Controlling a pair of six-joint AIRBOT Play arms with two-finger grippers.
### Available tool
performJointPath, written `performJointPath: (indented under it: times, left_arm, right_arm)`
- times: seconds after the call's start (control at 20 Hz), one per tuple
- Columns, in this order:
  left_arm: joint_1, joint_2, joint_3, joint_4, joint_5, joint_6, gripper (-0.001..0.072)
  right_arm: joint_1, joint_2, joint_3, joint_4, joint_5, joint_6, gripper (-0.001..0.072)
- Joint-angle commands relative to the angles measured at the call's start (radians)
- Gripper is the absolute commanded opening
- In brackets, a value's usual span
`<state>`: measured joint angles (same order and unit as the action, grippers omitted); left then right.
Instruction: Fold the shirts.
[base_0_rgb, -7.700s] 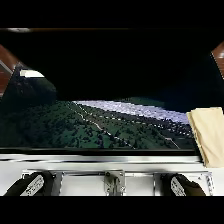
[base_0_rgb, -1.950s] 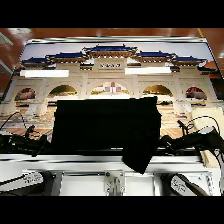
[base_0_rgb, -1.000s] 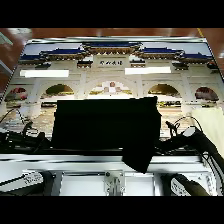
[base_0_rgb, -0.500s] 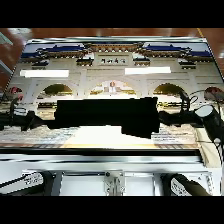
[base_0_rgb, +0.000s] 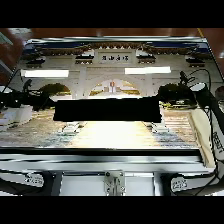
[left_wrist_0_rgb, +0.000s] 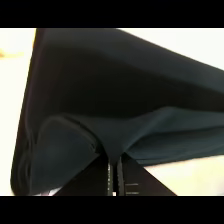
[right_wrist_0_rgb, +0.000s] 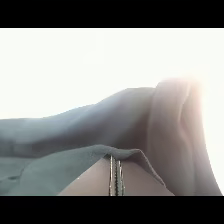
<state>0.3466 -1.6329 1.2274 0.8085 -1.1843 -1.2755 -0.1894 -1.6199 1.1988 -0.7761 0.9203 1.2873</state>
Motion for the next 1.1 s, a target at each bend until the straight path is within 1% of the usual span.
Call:
performJointPath:
  times: [0.0, 0.05, 0.1, 0.15, 0.2, 0.25, 0.3, 0.35, 0.4, 0.45, 0.5, 0.6, 0.7, 0.8, 0.95, 1.0, 1.05]
  left_arm:
    - [-0.034, -0.101, 0.063, -0.002, 0.013, -0.040, 0.0039]
    - [-0.041, -0.113, 0.063, -0.002, 0.009, -0.039, 0.0044]
    - [-0.045, -0.121, 0.063, -0.002, 0.001, -0.040, 0.0113]
    - [-0.046, -0.122, 0.063, -0.001, -0.005, -0.047, 0.0293]
    - [-0.043, -0.120, 0.069, -0.001, -0.018, -0.050, 0.0453]
    - [-0.034, -0.119, 0.084, -0.001, -0.043, -0.050, 0.0466]
    - [-0.022, -0.117, 0.105, -0.001, -0.075, -0.056, 0.0466]
    - [-0.006, -0.116, 0.133, -0.001, -0.109, -0.069, 0.0466]
    - [0.010, -0.113, 0.159, -0.001, -0.137, -0.083, 0.0465]
    - [0.024, -0.107, 0.185, -0.001, -0.165, -0.092, 0.0464]
    - [0.032, -0.099, 0.202, -0.001, -0.185, -0.092, 0.0464]
    - [0.033, -0.072, 0.212, -0.001, -0.203, -0.091, 0.0463]
    - [0.020, -0.044, 0.212, -0.001, -0.216, -0.091, 0.0459]
    - [0.002, -0.016, 0.212, -0.001, -0.216, -0.087, 0.0458]
    - [-0.032, -0.001, 0.212, -0.002, -0.216, -0.087, 0.0457]
    - [-0.043, -0.002, 0.212, -0.002, -0.216, -0.087, 0.0457]
    - [-0.057, -0.002, 0.212, -0.002, -0.214, -0.087, 0.0457]
  right_arm:
    - [0.000, -0.129, 0.075, 0.039, -0.017, -0.005, 0.0069]
    - [0.000, -0.142, 0.075, 0.038, -0.016, -0.012, 0.0088]
    - [0.000, -0.145, 0.075, 0.037, -0.013, -0.021, 0.0094]
    - [-0.001, -0.142, 0.075, 0.037, -0.012, -0.040, 0.0103]
    - [-0.003, -0.134, 0.076, 0.034, -0.005, -0.052, 0.0346]
    - [-0.013, -0.120, 0.076, 0.034, 0.010, -0.076, 0.0585]
    - [-0.032, -0.097, 0.076, 0.022, 0.034, -0.103, 0.0619]
    - [-0.052, -0.073, 0.076, -0.023, 0.057, -0.103, 0.0619]
    - [-0.075, -0.054, 0.076, -0.100, 0.080, -0.077, 0.0619]
    - [-0.094, -0.048, 0.076, -0.179, 0.108, -0.021, 0.0637]
    - [-0.111, -0.055, 0.076, -0.229, 0.149, 0.022, 0.0675]
    - [-0.119, -0.090, 0.076, -0.214, 0.231, 0.021, 0.0675]
    - [-0.098, -0.138, 0.076, -0.152, 0.261, -0.013, 0.0675]
    - [-0.066, -0.180, 0.076, -0.097, 0.256, -0.038, 0.0675]
    - [-0.021, -0.224, 0.076, -0.068, 0.237, -0.039, 0.0674]
    - [-0.010, -0.233, 0.076, -0.066, 0.236, -0.011, 0.0624]
    - [-0.002, -0.235, 0.076, -0.064, 0.236, 0.016, 0.0409]
